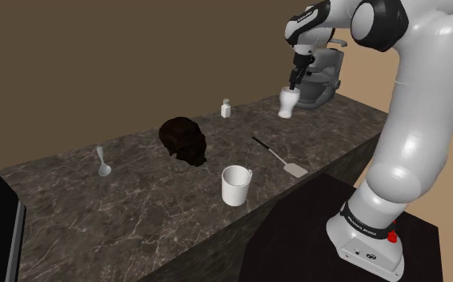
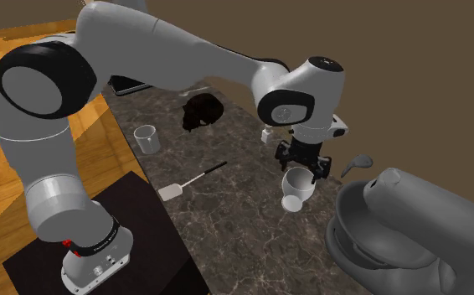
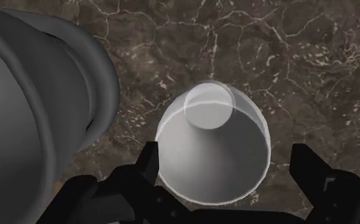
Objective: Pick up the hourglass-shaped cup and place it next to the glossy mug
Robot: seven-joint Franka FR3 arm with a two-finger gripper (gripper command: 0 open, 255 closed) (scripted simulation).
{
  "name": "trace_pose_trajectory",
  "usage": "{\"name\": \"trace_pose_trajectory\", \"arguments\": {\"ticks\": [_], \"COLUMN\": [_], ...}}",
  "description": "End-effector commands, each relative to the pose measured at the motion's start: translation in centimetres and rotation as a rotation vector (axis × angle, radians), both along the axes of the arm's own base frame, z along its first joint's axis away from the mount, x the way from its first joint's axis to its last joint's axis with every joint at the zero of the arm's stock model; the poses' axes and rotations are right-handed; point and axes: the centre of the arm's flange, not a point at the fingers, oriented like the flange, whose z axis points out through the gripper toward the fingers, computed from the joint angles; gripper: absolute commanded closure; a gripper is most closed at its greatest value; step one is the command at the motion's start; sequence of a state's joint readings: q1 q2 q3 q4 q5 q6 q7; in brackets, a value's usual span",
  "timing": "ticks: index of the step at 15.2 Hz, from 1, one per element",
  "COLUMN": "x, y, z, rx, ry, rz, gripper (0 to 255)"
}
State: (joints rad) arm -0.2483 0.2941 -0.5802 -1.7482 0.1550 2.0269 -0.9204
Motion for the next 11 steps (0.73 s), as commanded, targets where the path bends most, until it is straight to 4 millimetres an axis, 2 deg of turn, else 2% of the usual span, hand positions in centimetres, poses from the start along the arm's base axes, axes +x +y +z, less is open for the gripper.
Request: {"name": "trace_pose_trajectory", "arguments": {"ticks": [1, 3, 4, 11], "x": [0.8, 1.6, 1.8, 1.9], "y": [-2.4, -4.7, -5.1, -5.3], "z": [-0.9, -1.7, -1.8, -5.8], "rx": [-0.005, -0.011, -0.012, -0.012], "ry": [-0.002, -0.002, -0.002, -0.002], "rz": [0.005, 0.009, 0.01, 0.01], "gripper": [0, 0, 0, 0]}}
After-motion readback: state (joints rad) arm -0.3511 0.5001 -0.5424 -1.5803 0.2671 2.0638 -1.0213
